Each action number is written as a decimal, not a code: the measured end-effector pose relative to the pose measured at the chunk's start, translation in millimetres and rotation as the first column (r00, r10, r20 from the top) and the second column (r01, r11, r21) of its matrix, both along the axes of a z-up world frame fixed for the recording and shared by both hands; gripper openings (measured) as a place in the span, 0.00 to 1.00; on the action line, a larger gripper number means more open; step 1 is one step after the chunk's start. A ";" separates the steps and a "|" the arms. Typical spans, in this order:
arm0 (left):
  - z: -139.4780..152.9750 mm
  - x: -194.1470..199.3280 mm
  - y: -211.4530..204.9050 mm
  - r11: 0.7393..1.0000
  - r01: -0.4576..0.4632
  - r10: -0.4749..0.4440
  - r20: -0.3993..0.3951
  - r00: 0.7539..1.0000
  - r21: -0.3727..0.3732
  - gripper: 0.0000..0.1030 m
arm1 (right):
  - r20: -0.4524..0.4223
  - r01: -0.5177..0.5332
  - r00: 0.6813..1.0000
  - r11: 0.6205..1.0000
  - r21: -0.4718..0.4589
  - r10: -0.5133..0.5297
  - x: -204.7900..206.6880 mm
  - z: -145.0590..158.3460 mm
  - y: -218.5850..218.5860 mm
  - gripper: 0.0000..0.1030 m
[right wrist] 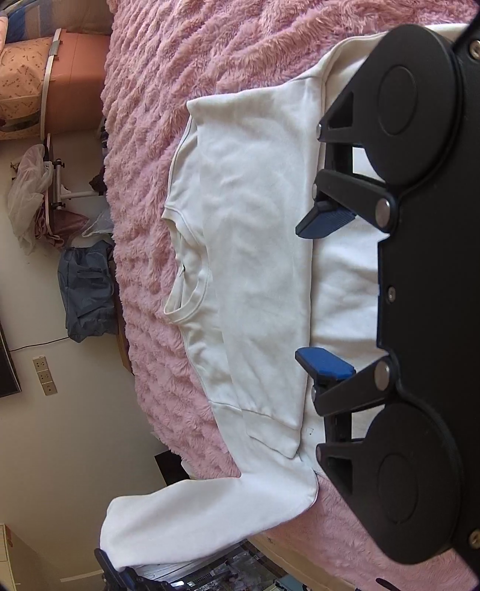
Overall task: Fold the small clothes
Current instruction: 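Lift the sleeve over the body with the left gripper and release it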
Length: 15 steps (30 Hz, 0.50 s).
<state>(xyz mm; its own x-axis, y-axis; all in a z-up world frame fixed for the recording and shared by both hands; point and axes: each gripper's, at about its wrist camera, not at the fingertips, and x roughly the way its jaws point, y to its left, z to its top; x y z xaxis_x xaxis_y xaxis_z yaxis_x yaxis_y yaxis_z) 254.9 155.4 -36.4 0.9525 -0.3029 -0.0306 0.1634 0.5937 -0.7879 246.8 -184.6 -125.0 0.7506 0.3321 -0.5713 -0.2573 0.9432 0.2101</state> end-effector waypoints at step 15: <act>-111.3 76.3 -189.1 0.954 0.300 -0.293 -0.182 0.939 0.013 0.05 | 0.005 0.106 0.994 0.994 -0.020 -0.106 -3.9 0.1 -90.9 0.66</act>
<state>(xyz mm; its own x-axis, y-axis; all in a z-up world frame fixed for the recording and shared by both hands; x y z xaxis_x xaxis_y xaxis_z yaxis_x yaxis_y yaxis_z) 331.1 -33.7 -147.7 0.7980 -0.5659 -0.2074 0.1979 0.5711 -0.7967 242.9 -275.4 -125.0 0.7835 0.2389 -0.5736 -0.1562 0.9692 0.1903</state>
